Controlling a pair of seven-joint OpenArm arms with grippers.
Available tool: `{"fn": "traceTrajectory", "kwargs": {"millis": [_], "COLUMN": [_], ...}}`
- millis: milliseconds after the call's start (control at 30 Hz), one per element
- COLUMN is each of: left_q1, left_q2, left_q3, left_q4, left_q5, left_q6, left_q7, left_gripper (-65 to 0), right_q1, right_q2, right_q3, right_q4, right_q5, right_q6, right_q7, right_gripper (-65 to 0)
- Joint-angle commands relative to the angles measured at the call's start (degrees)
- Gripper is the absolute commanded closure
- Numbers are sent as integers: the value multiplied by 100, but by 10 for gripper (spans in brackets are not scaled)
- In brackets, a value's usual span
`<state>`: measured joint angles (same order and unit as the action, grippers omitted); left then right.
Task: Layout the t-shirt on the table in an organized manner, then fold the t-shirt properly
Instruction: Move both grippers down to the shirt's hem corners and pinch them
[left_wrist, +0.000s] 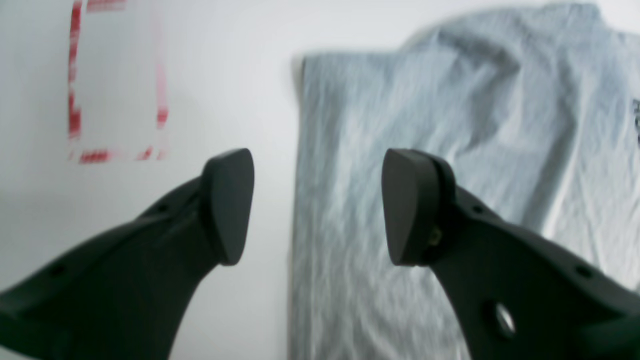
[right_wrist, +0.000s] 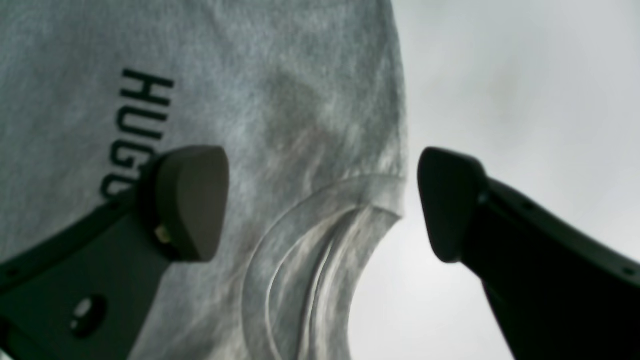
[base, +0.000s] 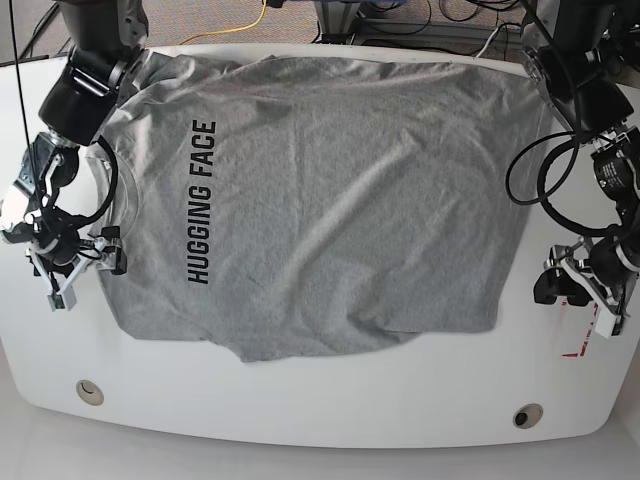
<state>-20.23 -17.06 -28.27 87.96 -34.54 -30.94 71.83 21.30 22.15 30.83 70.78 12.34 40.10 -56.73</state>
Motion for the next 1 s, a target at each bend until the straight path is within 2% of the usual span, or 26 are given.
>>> {"fn": "traceTrajectory", "kwargs": {"millis": [0, 133, 267, 533, 633, 800, 967], "left_q1": [-188, -188, -197, -311, -258, -153, -153], "left_q2": [-57, -57, -74, -92, -92, -83, -74], "left_q3": [273, 730, 1117, 1381, 1390, 1399, 1399], "left_q4": [-194, -572, -1179, -1838, -1821, -1821, -1829], "left_q5": [233, 400, 435, 435, 426, 408, 426], "left_q6": [-5, -5, -5, -5, -5, -14, -14], "left_q7": [-656, -1245, -1851, -2212, -2221, -2221, -2238], "left_gripper": [-385, -385, -385, -385, -385, -385, -385], "right_q1": [485, 837, 1215, 1778, 1795, 1716, 1549], "right_q2": [136, 136, 216, 602, 708, 699, 541], "right_q3": [-81, -116, -116, -90, -98, -107, -107], "right_q4": [-560, -1342, -2371, -4445, -4850, -4709, -4366], "right_q5": [-289, -728, -1291, -1687, -1687, -1687, -1704], "right_q6": [-10, -10, -10, -10, -10, -10, -10], "right_q7": [578, 1273, 2258, 3831, 4113, 4139, 4139], "right_gripper": [-566, -566, -568, -566, -564, -564, -564]}}
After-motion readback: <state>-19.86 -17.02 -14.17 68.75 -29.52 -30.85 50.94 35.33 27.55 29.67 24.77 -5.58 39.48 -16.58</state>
